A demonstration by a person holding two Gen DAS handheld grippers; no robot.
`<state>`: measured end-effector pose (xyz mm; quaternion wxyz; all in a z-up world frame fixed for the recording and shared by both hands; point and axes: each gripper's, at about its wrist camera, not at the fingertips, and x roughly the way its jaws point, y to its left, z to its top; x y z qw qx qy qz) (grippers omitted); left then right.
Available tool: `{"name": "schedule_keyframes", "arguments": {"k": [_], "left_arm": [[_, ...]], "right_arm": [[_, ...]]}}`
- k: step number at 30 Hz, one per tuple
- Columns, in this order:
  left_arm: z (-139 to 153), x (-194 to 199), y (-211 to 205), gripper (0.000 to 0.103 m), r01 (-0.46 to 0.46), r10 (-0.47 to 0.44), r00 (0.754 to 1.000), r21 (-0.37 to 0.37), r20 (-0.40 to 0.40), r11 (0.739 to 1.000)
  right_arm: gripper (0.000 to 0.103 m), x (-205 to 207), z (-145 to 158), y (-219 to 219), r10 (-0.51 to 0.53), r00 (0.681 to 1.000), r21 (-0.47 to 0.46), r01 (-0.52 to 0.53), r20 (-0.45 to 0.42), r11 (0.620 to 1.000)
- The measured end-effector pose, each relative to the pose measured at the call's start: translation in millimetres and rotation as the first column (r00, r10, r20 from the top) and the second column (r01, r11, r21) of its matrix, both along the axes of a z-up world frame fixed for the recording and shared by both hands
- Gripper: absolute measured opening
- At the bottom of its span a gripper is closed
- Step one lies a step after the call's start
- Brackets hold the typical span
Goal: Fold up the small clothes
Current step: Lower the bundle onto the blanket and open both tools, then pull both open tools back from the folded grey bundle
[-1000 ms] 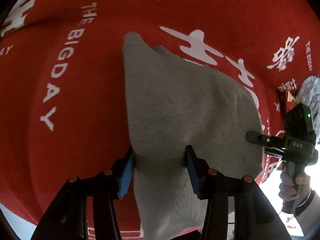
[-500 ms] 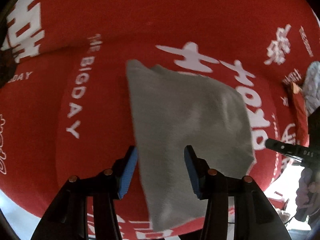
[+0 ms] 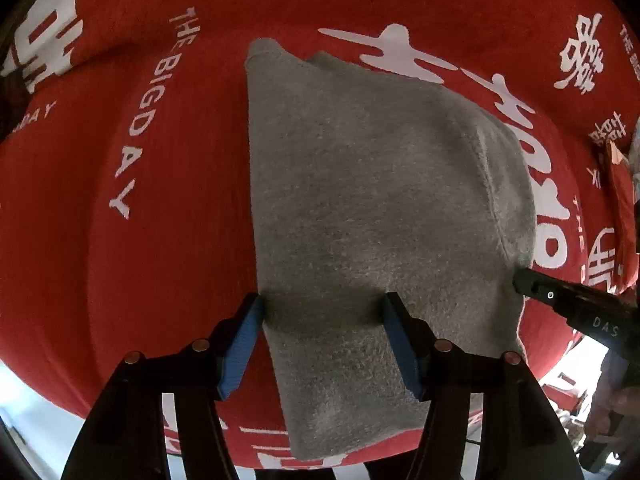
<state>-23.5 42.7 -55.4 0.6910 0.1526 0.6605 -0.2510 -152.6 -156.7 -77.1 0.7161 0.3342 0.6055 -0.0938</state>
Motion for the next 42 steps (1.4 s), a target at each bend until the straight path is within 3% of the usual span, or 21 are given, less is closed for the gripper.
{"name": "schedule_keyframes", "arguments": {"k": [6, 16, 23, 36, 38, 41, 42], "left_arm": [[2.8, -2.3, -2.4, 0.063, 0.001, -0.001, 1.000, 0.019, -0.004, 1.000], [11.8, -7.1, -5.0, 0.063, 0.027, -0.027, 1.000, 0.067, 0.000, 0.997], [34.7, -9.5, -4.9, 0.063, 0.042, -0.043, 0.999, 0.071, 0.005, 0.997], [93.4, -25.9, -0.3, 0.063, 0.084, -0.089, 0.995, 0.104, 0.044, 0.991], [100.4, -28.5, 0.4, 0.063, 0.095, -0.101, 0.994, 0.113, 0.047, 0.989], [112.4, -31.0, 2.5, 0.063, 0.095, -0.100, 0.994, 0.098, 0.045, 0.991], [116.1, -31.4, 3.0, 0.070, 0.094, -0.099, 0.994, 0.092, 0.051, 0.991]], "right_arm": [[0.009, -0.3, 5.0, 5.2, 0.017, 0.999, -0.020, -0.018, -0.036, 1.000], [0.010, -0.1, 4.5, -2.6, -0.057, 0.993, 0.060, 0.063, -0.102, 0.996], [0.011, -5.0, 10.5, -4.6, -0.092, 0.986, 0.087, 0.105, -0.138, 0.991], [0.011, -26.5, 54.5, 16.9, -0.076, 0.987, 0.096, 0.090, -0.140, 0.991], [0.017, -30.3, 66.0, 16.6, -0.088, 0.988, 0.086, 0.099, -0.128, 0.991], [0.038, -32.5, 86.6, 13.8, -0.107, 0.990, 0.062, 0.113, -0.095, 0.992], [0.038, -32.2, 91.3, 13.6, -0.108, 0.990, 0.057, 0.113, -0.088, 0.992]]}}
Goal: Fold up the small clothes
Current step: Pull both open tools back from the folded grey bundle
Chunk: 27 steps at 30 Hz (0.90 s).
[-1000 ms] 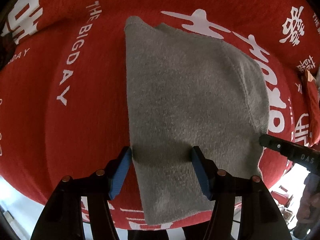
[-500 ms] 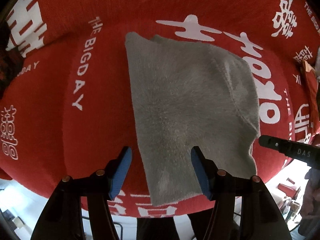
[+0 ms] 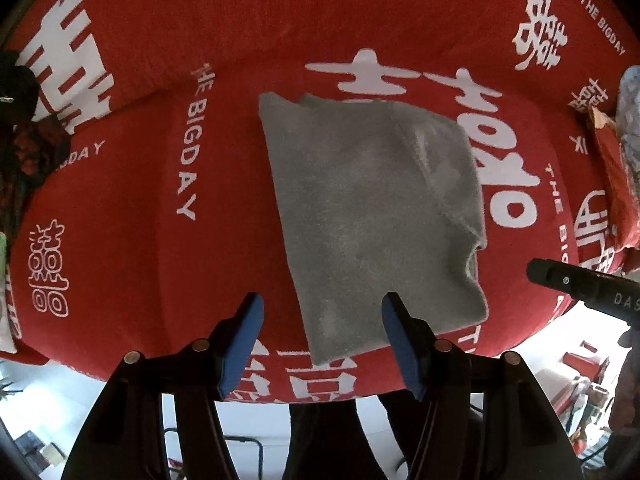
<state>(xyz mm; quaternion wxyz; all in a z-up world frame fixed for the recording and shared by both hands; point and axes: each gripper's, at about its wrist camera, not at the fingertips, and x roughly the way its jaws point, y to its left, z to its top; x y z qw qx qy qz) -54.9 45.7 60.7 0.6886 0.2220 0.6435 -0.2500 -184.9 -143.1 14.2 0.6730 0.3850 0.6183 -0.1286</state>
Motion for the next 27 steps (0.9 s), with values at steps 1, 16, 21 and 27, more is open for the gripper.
{"name": "schedule_keyframes", "arguments": {"k": [1, 16, 21, 27], "left_arm": [[4.8, -0.3, 0.8, 0.081, -0.005, 0.005, 1.000, -0.009, 0.008, 1.000], [44.4, 2.4, 1.3, 0.099, -0.050, 0.048, 0.991, 0.012, 0.123, 0.999], [55.7, 0.7, 2.7, 0.099, -0.061, 0.055, 0.980, 0.026, 0.194, 0.998], [67.2, 4.5, 8.0, 0.099, -0.081, 0.077, 0.977, 0.016, 0.199, 0.997]], "right_arm": [[0.038, 1.0, 5.5, -0.5, 0.002, 1.000, -0.009, -0.002, 0.007, 1.000], [0.082, 13.1, 61.2, 19.1, 0.087, 0.994, -0.176, -0.076, 0.058, 0.981], [0.088, 17.9, 76.4, 26.1, 0.125, 0.990, -0.234, -0.107, 0.062, 0.966], [0.089, 20.7, 88.4, 28.9, 0.121, 0.991, -0.271, -0.104, 0.048, 0.957]]}}
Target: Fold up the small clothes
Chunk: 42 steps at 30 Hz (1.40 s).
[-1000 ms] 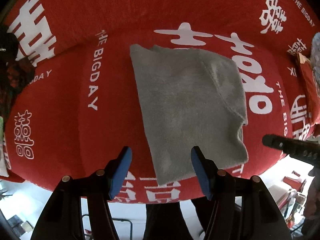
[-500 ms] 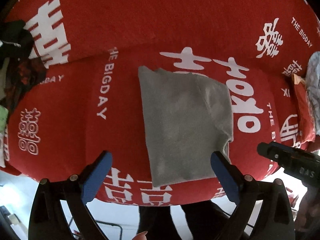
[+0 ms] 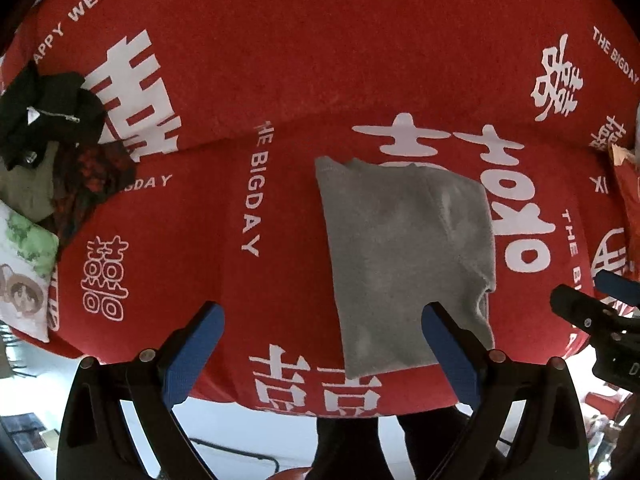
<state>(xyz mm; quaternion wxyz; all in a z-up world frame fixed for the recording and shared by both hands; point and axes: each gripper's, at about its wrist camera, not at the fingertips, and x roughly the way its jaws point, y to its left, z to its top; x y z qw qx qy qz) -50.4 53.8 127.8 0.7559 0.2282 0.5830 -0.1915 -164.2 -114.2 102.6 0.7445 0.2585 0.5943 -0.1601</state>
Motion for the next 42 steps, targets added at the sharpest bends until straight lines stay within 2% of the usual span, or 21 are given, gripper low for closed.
{"name": "schedule_keyframes", "arguments": {"k": [7, 12, 15, 42], "left_arm": [[4.0, 6.0, 7.8, 0.099, -0.055, 0.054, 0.997, -0.026, -0.047, 0.998], [2.1, 4.2, 7.1, 0.099, -0.046, 0.046, 0.998, 0.002, -0.044, 0.999], [1.1, 4.6, 8.5, 0.099, -0.054, 0.054, 0.997, -0.006, -0.063, 0.999], [0.9, 4.0, 6.5, 0.099, -0.045, 0.045, 0.997, 0.005, -0.069, 0.999]], "right_arm": [[0.089, 1.8, 7.6, 1.6, -0.008, 1.000, -0.010, 0.008, -0.014, 1.000], [0.089, 2.0, 8.8, 3.1, -0.022, 0.999, -0.009, 0.022, -0.024, 1.000], [0.089, 2.9, 9.6, 4.5, -0.020, 0.999, -0.016, 0.020, -0.029, 1.000], [0.089, 3.8, 6.3, 1.9, -0.027, 0.999, -0.015, 0.027, -0.040, 1.000]]}}
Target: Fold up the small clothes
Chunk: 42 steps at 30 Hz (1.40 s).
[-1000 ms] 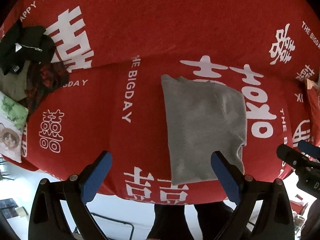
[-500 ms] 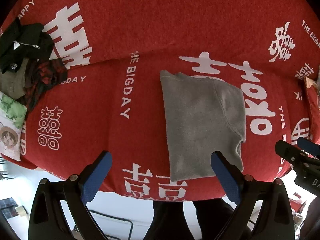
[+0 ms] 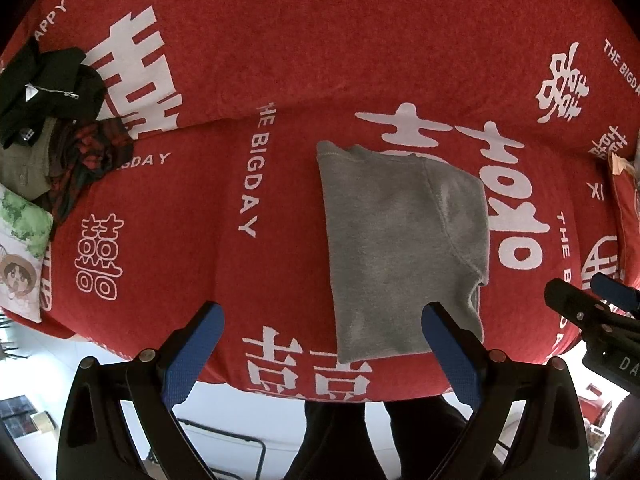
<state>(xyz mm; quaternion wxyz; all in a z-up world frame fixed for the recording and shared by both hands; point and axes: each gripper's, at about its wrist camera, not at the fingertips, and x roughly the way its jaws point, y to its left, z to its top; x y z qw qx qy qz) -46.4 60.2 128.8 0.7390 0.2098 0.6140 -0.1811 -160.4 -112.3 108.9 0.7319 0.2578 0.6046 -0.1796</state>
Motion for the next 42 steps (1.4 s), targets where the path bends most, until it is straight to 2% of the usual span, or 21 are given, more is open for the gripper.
{"name": "schedule_keyframes", "arguments": {"k": [42], "left_arm": [[-0.1, -5.0, -7.7, 0.099, 0.008, -0.008, 1.000, 0.003, -0.004, 1.000]], "right_arm": [[0.089, 2.1, 0.8, -5.8, 0.010, 1.000, -0.001, -0.010, -0.003, 1.000]]}}
